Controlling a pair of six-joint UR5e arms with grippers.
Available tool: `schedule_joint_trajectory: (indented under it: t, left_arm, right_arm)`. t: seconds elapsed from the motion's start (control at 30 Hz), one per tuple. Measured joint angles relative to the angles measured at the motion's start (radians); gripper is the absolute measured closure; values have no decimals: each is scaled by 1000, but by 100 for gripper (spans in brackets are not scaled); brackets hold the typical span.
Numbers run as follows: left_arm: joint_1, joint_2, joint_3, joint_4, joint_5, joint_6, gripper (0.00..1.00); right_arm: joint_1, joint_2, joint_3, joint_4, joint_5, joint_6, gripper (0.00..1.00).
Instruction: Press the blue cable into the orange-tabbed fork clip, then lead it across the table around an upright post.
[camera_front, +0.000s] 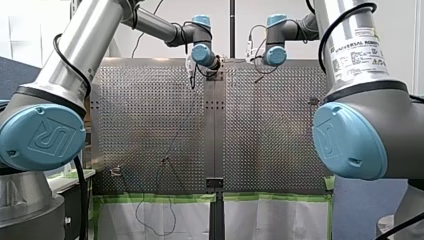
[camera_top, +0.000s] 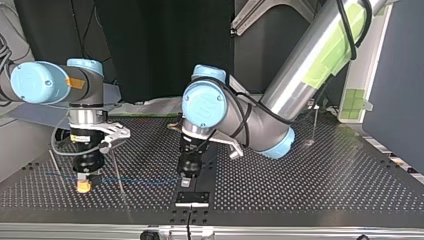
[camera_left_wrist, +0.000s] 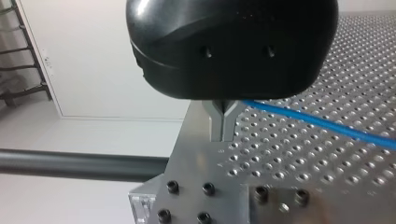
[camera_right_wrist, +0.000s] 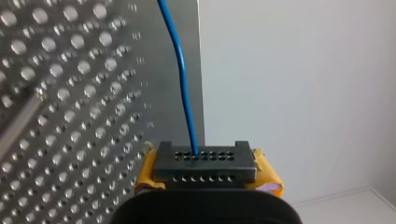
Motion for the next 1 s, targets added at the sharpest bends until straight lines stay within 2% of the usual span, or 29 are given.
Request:
schedule_joint_trajectory:
  t: [0.5, 1.0]
  left_arm:
    - [-36, -74, 128, -61, 26, -10, 100]
    - [-79, -175, 263, -102, 23, -17, 100]
  right_arm:
    - [-60, 0, -8, 4, -6, 7, 100]
    - [-106, 5, -20, 6, -15, 21, 100]
